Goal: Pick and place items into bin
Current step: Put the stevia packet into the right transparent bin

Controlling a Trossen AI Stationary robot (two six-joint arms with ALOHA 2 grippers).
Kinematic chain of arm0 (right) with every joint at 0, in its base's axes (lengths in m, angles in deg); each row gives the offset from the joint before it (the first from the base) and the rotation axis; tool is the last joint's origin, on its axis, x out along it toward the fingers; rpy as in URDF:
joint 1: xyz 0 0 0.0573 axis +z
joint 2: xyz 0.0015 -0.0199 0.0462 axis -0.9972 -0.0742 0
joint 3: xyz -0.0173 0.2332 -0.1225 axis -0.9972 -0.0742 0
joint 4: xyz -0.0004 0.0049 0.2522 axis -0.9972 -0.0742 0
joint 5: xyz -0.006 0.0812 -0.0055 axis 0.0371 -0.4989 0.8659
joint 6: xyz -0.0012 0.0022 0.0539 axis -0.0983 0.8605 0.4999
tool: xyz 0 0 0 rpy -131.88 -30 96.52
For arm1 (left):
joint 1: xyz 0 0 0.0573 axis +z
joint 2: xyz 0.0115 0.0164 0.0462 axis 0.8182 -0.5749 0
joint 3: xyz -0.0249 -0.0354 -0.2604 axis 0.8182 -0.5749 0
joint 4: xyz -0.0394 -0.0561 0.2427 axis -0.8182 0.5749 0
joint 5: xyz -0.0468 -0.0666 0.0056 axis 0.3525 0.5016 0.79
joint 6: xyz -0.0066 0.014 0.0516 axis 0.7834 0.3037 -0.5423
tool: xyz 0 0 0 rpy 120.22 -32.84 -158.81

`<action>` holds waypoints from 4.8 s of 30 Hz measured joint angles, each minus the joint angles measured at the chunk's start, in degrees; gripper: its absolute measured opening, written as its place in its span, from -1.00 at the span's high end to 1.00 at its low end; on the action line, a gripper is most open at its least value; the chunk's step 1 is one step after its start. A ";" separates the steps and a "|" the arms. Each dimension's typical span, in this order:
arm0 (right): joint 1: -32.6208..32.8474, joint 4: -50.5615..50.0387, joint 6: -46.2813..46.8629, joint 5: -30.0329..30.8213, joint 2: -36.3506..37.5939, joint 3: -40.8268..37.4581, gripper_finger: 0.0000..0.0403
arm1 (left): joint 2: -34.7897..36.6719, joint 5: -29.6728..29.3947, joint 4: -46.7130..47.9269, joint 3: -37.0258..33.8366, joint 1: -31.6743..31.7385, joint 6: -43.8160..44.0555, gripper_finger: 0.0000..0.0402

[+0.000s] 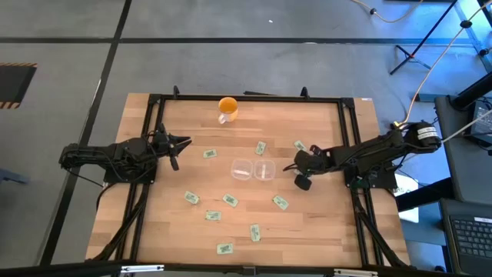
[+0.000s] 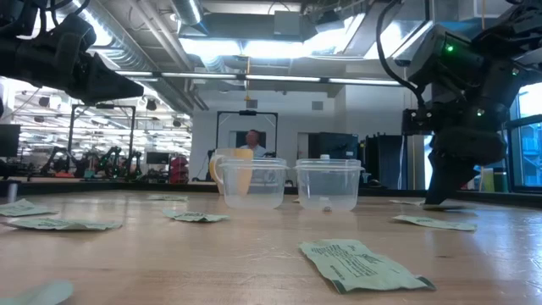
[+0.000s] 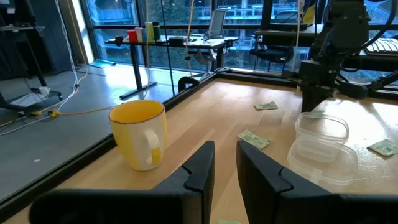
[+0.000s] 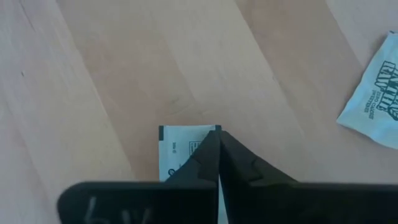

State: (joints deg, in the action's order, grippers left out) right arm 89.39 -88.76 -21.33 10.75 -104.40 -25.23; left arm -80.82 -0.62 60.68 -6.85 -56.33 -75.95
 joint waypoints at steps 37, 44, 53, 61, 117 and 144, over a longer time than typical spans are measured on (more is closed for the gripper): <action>-0.04 15.24 -22.27 0.70 -0.71 18.96 1.00 | 0.00 0.00 0.00 0.00 0.01 0.01 0.70; -0.01 22.89 -22.43 0.66 -11.50 18.95 1.00 | 0.00 0.01 0.00 0.00 0.02 0.02 0.70; 0.03 23.40 -20.76 0.53 -16.72 18.89 0.99 | 0.00 0.01 0.01 0.00 0.02 0.01 0.70; 0.28 23.12 -22.31 -1.16 -15.44 18.89 0.89 | 0.00 0.01 0.02 0.00 0.02 0.06 0.70; -20.80 -12.09 10.60 -0.76 1.68 6.67 0.58 | -0.02 3.03 0.04 0.00 0.00 0.06 0.70; -20.78 -6.23 12.14 0.11 1.81 1.51 0.66 | -0.02 3.01 0.04 0.00 0.00 0.06 0.70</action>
State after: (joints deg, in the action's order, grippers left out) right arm 68.61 -95.00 -9.20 10.86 -102.60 -23.72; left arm -80.84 2.39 60.72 -6.85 -56.34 -75.89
